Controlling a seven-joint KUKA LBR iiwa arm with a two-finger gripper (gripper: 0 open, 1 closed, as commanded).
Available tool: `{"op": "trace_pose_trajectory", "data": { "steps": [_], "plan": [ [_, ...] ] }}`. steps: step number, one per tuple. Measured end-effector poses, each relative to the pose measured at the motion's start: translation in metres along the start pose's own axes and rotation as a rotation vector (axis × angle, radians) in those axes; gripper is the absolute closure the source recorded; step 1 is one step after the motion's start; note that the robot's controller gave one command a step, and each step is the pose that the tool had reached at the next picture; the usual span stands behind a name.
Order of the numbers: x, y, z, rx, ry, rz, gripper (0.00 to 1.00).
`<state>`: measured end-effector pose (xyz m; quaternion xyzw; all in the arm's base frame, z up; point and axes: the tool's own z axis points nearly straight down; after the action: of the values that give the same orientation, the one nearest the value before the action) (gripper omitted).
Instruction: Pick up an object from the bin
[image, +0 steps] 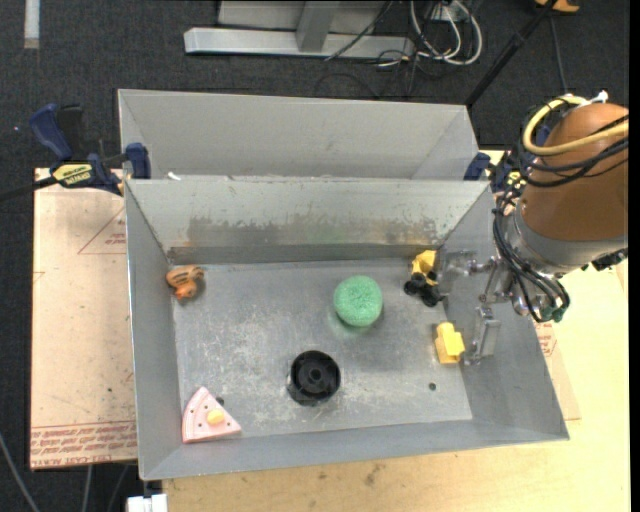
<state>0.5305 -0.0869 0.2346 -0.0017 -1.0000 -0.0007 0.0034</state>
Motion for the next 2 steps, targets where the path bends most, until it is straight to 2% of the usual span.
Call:
{"op": "trace_pose_trajectory", "data": {
  "steps": [1, 2],
  "plan": [
    [-0.001, 0.000, -0.005, 0.001, -0.008, -0.003, 0.00],
    [-0.020, 0.022, 0.038, 0.004, -0.017, -0.035, 0.00]
  ]
}}
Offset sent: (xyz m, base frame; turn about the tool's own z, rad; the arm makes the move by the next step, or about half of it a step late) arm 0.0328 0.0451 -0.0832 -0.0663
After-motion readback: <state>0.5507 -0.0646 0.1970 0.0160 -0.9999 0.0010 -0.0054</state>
